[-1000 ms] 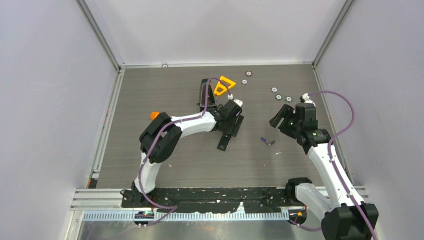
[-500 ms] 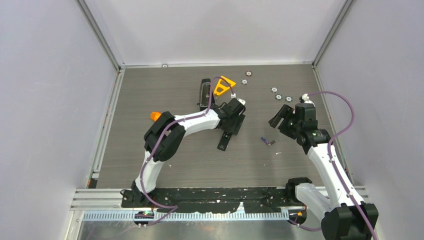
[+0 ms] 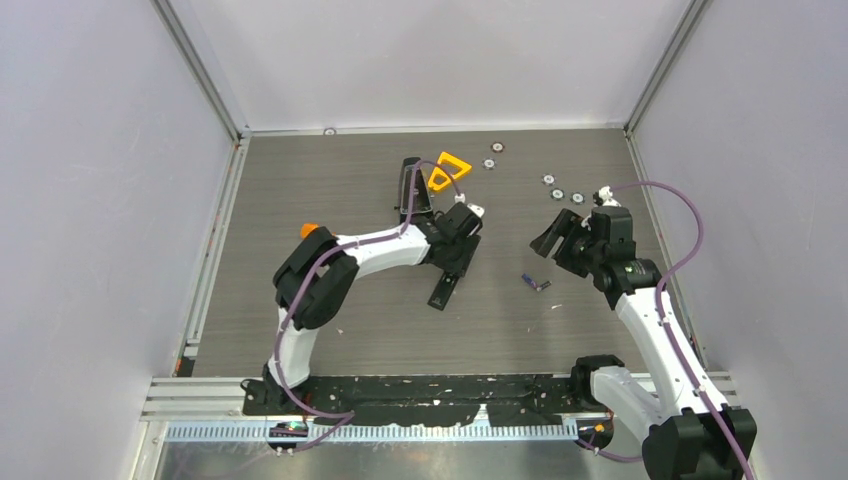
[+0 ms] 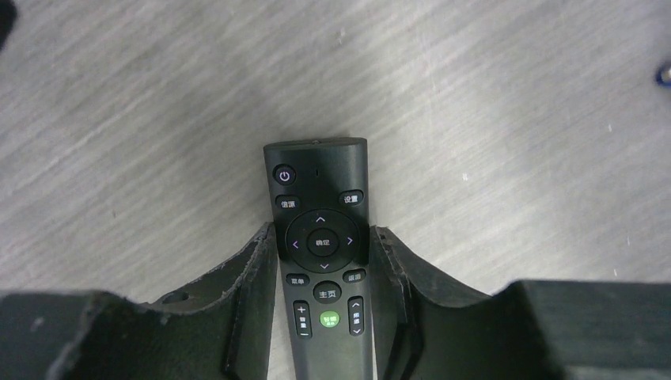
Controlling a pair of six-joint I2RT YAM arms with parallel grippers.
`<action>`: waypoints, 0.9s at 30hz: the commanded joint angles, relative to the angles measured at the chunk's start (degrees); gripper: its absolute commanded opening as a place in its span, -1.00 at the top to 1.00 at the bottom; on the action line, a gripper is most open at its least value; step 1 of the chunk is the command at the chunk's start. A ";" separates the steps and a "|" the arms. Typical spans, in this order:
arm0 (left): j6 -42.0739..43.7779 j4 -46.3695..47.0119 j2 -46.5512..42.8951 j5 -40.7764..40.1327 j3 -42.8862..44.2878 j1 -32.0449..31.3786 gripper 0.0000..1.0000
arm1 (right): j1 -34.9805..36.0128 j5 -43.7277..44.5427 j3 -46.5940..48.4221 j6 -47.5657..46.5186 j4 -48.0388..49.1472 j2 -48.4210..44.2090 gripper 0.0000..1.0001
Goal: Load the batteries into the remote control
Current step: Pick up the remote control from the center of the board, then adjust the remote control.
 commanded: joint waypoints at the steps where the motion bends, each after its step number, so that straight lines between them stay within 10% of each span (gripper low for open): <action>1: -0.25 6.70 -10.07 3.11 -4.50 -0.50 0.68 | 0.41 -7.83 -0.95 -1.91 5.57 -1.98 -0.45; 15: -4.74 17.71 -36.61 13.51 -18.62 5.02 0.74 | 11.36 -32.99 -1.19 -5.46 26.36 -3.66 -0.64; 27: -11.98 21.07 -57.79 31.90 -22.03 14.38 0.68 | 30.12 -29.36 6.21 -4.64 39.19 3.44 -0.95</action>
